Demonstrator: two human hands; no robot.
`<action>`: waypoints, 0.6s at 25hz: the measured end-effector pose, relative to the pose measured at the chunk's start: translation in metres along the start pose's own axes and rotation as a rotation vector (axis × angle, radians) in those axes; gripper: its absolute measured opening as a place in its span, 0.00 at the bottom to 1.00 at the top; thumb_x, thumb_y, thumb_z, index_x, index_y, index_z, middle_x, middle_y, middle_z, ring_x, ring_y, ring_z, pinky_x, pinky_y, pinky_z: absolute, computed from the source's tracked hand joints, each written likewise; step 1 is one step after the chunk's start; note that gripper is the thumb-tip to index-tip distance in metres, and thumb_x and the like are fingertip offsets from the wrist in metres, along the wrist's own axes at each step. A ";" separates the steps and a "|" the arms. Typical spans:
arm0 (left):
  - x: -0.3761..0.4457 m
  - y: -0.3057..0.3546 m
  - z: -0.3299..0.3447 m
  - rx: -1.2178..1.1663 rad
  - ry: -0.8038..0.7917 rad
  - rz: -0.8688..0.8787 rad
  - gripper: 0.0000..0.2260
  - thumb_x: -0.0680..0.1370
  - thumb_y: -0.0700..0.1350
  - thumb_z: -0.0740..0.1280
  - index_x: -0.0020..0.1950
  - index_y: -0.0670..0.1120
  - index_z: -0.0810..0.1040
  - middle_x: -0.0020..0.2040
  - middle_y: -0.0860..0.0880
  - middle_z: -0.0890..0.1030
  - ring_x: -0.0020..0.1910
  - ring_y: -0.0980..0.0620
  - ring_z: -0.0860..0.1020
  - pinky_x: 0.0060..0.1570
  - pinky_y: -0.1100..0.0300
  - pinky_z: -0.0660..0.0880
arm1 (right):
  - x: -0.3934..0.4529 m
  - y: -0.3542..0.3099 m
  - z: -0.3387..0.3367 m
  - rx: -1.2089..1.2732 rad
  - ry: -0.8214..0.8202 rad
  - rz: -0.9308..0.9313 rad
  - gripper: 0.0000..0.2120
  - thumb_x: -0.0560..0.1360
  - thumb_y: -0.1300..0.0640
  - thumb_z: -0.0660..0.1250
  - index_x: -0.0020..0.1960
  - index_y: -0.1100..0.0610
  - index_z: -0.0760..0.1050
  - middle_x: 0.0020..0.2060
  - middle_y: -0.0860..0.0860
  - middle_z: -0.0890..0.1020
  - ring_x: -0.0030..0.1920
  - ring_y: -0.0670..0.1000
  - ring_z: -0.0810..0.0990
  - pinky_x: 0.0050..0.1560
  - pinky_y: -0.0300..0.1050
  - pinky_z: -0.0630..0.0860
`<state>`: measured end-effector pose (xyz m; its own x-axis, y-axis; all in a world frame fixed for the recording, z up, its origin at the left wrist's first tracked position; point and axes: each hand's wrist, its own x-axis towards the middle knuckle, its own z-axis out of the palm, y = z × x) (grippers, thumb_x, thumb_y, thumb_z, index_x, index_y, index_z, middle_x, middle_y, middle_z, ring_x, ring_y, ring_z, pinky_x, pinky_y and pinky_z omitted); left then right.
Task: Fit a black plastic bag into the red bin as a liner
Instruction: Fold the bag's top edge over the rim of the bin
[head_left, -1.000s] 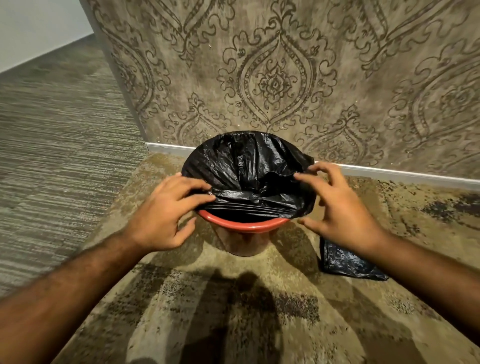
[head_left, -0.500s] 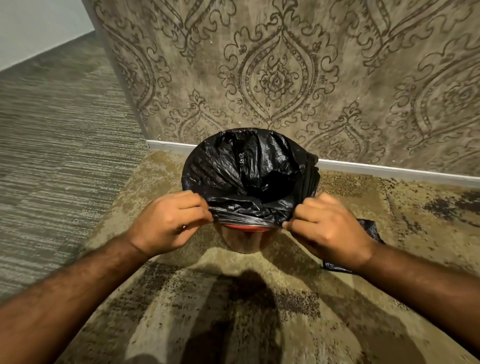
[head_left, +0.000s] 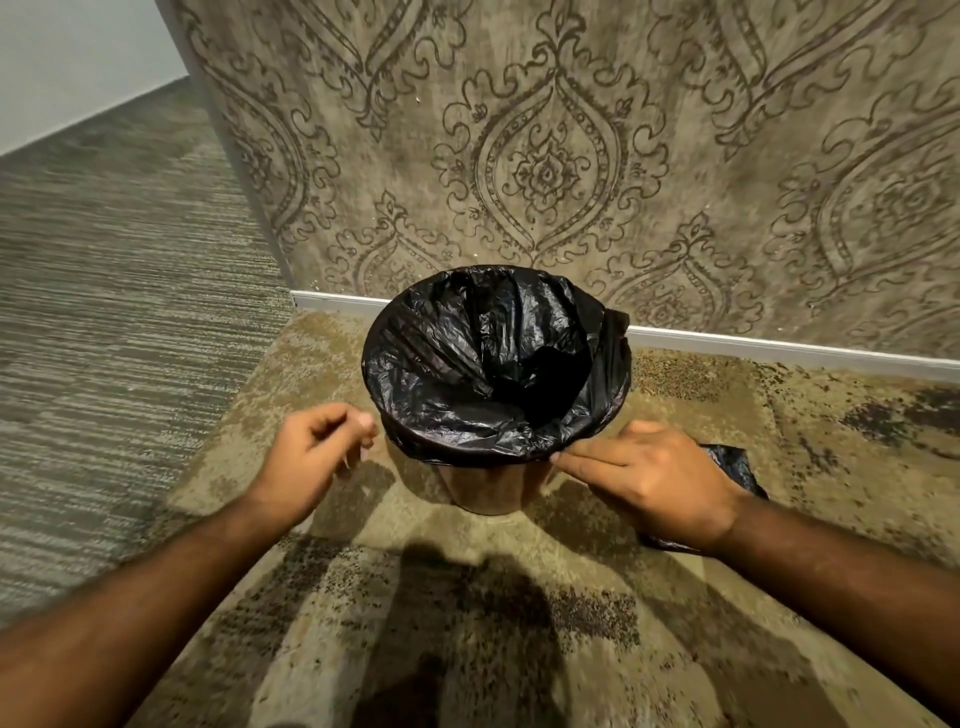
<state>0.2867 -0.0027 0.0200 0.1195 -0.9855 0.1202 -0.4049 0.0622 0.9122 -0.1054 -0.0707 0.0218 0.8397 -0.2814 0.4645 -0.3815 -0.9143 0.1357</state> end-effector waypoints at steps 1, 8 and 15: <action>0.006 0.007 0.003 -0.199 0.021 -0.153 0.11 0.83 0.47 0.67 0.46 0.41 0.82 0.38 0.47 0.82 0.33 0.51 0.78 0.30 0.59 0.75 | -0.005 0.002 -0.002 0.029 -0.028 -0.022 0.19 0.76 0.62 0.73 0.66 0.55 0.85 0.63 0.49 0.87 0.47 0.51 0.89 0.44 0.45 0.81; 0.009 0.012 0.022 -0.518 0.017 -0.390 0.08 0.82 0.43 0.67 0.45 0.43 0.79 0.36 0.47 0.79 0.29 0.55 0.76 0.28 0.64 0.76 | 0.016 0.027 -0.011 0.589 0.307 0.950 0.01 0.80 0.58 0.67 0.52 0.54 0.77 0.45 0.52 0.80 0.40 0.52 0.78 0.39 0.51 0.79; 0.013 -0.001 0.027 -0.319 0.104 -0.492 0.12 0.82 0.41 0.67 0.38 0.46 0.77 0.34 0.46 0.77 0.28 0.56 0.74 0.28 0.60 0.76 | 0.024 0.065 0.003 1.104 0.259 1.494 0.11 0.82 0.52 0.71 0.49 0.60 0.83 0.41 0.54 0.84 0.32 0.50 0.79 0.32 0.41 0.73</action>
<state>0.2643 -0.0202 0.0101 0.3191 -0.8907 -0.3238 0.0115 -0.3380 0.9411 -0.1089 -0.1374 0.0391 -0.0193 -0.9729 -0.2304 -0.1718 0.2303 -0.9578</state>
